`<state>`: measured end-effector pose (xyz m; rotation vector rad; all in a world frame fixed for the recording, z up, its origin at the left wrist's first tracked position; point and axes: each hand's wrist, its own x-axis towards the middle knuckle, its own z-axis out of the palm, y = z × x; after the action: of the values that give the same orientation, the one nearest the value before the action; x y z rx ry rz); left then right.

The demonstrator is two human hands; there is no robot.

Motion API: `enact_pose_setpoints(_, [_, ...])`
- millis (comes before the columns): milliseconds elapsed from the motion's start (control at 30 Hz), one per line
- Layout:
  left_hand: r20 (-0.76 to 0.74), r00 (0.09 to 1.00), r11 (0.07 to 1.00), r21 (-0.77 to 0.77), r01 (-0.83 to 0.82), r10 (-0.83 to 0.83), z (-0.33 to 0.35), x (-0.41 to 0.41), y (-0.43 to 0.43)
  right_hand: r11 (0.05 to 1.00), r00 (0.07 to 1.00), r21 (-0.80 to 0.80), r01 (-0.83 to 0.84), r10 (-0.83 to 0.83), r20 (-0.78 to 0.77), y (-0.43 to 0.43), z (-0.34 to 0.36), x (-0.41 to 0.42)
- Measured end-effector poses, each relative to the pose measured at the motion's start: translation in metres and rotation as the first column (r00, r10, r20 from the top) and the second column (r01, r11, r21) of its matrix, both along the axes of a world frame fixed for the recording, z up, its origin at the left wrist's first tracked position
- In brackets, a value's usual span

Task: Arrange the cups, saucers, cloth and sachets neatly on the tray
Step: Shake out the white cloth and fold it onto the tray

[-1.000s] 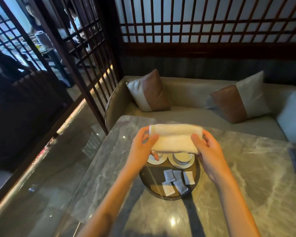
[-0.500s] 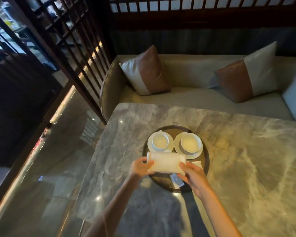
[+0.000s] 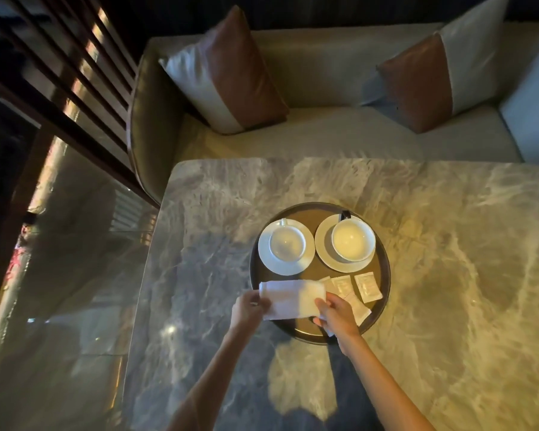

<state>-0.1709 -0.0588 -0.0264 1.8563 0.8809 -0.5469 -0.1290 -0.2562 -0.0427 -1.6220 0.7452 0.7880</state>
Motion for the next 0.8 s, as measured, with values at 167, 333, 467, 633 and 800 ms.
enact_pose_setpoints(167, [0.031,0.999,0.998,0.05,-0.023,0.022,-0.004,0.003,-0.002,0.993,0.99,-0.098,-0.071,0.082,0.114,0.004,-0.01,-0.005])
enact_pose_setpoints(333, [0.129,0.991,0.984,0.176,-0.002,-0.021,-0.005,0.006,-0.009,0.977,0.973,-0.176,-0.116,0.147,0.176,0.007,-0.015,-0.007])
enact_pose_setpoints(467, [0.115,0.992,0.967,0.252,0.028,-0.058,-0.007,0.006,-0.015,0.931,0.939,-0.302,-0.205,0.275,0.209,0.007,-0.015,-0.009])
enact_pose_setpoints(633, [0.058,0.996,0.97,0.238,0.056,-0.071,-0.009,0.006,-0.014,0.887,0.895,-0.388,-0.251,0.365,0.257,0.006,-0.01,-0.011])
enact_pose_setpoints(800, [0.033,0.999,0.984,0.178,0.019,-0.025,-0.014,0.005,-0.014,0.881,0.887,-0.403,-0.247,0.373,0.273,0.007,-0.011,-0.011])
